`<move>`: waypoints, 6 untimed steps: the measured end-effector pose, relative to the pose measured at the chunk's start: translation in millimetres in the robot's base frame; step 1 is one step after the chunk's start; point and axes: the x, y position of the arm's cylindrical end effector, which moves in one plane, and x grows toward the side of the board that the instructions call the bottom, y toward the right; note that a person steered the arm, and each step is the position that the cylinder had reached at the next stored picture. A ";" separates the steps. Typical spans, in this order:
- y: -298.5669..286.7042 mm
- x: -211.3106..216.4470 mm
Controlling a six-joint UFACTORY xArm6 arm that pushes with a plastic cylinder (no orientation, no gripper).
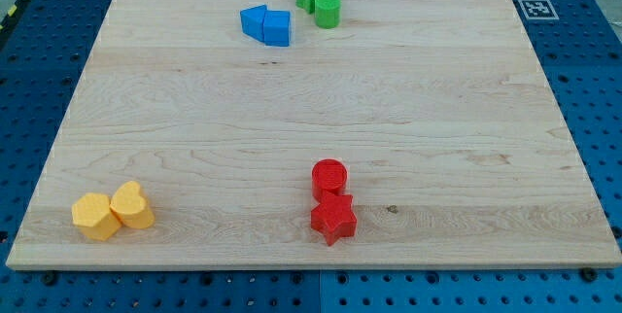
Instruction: Push the green star down
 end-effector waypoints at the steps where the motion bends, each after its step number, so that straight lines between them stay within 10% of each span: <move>1: -27.4 -0.4; 6: -21.1 30.9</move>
